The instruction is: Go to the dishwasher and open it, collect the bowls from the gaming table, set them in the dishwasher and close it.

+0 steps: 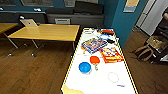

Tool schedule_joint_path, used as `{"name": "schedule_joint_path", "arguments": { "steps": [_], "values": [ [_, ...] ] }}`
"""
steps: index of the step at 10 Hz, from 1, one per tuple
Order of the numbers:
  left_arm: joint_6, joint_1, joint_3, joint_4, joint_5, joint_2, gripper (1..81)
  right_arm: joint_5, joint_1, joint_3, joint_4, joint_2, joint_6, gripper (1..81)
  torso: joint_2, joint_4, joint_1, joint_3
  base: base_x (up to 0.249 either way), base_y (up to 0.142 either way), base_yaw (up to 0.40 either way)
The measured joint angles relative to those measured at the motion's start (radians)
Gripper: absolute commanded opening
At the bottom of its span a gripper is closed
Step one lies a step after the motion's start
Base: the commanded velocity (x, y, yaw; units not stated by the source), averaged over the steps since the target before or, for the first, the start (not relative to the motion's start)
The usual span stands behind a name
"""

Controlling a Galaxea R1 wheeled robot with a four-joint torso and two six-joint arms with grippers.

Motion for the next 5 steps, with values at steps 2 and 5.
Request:
{"name": "schedule_joint_path", "arguments": {
  "steps": [2, 5],
  "values": [
    [-0.003, -0.051, 0.157, -0.001, 0.001, -0.1, 81.1, 0.119, -0.15, -0.021, -0.009, 0.017, -0.027, 1.0, 0.0, 0.0, 0.0, 0.0, 0.0, 0.0, 0.0],
    [-0.007, -0.154, 0.373, -0.018, 0.006, -0.266, 81.1, 0.308, -0.329, -0.102, -0.037, 0.128, -0.055, 1.0, 0.0, 0.0, 0.0, 0.0, 0.0, 0.0, 0.0]
  ]
}}
